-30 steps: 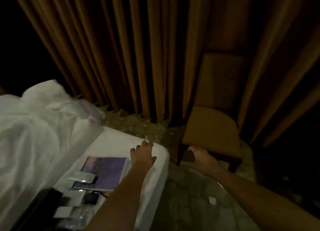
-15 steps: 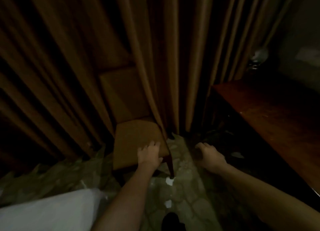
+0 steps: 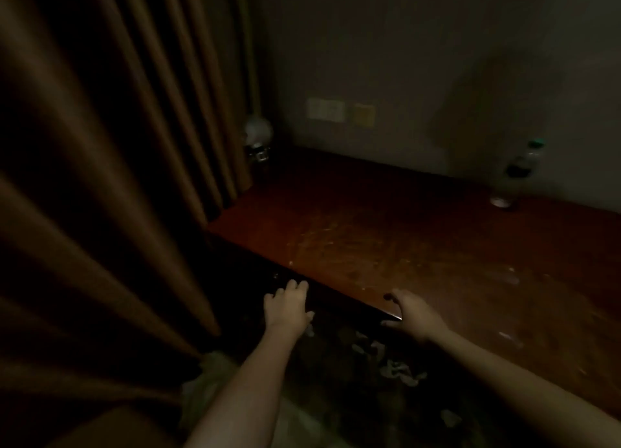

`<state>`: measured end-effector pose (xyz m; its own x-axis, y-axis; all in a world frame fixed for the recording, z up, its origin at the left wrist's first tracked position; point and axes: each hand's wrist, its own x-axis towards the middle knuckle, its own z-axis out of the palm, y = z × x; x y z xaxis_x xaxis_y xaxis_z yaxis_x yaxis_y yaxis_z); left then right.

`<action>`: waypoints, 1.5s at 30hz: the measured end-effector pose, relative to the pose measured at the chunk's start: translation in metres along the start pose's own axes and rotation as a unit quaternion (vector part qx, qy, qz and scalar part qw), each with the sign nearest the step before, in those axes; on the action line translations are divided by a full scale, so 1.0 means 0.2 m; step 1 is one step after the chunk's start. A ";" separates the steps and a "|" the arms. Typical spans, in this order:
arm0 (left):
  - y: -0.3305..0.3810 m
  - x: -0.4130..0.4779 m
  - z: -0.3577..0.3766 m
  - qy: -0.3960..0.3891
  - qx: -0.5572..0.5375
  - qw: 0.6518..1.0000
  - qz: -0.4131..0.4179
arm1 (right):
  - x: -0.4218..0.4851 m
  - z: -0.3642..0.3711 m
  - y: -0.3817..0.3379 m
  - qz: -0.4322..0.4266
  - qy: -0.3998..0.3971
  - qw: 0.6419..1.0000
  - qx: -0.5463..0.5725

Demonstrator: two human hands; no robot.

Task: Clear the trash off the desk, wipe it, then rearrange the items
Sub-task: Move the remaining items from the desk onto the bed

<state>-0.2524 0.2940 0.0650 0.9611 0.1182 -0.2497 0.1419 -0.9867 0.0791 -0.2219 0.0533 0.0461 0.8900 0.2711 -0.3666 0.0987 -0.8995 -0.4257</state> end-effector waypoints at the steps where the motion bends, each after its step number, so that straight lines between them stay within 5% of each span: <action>1: 0.05 0.10 -0.01 -0.008 0.008 0.999 0.032 | 0.00 -0.01 0.06 0.028 0.017 0.999 0.021; 9: 0.73 0.57 0.05 -0.055 0.051 0.971 0.227 | -0.16 -0.16 0.56 0.236 0.084 0.964 0.093; 14: 1.14 0.73 0.06 -0.058 0.074 0.952 0.290 | -0.17 -0.22 0.86 0.291 0.095 0.946 0.108; 24: 1.94 1.14 0.09 -0.058 0.056 0.970 0.230 | 0.18 -0.56 1.52 0.271 0.115 0.949 0.112; 30: 2.39 1.38 0.03 -0.061 -0.103 0.984 0.134 | 0.33 -0.71 1.84 0.264 0.129 0.947 0.132; 37: 2.72 1.72 -0.10 -0.032 -0.287 0.955 0.064 | 0.46 -0.78 1.98 0.264 0.148 0.940 0.157; 45: 2.97 1.87 -0.17 0.031 -0.416 0.905 0.088 | 0.51 -0.82 2.04 0.284 0.169 0.926 0.182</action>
<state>0.1991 -0.2433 0.0516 0.9939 -0.0001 -0.1101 0.0906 -0.5683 0.8178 -0.0183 -0.3415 -0.0295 0.8473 -0.3877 -0.3630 -0.5294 -0.6719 -0.5179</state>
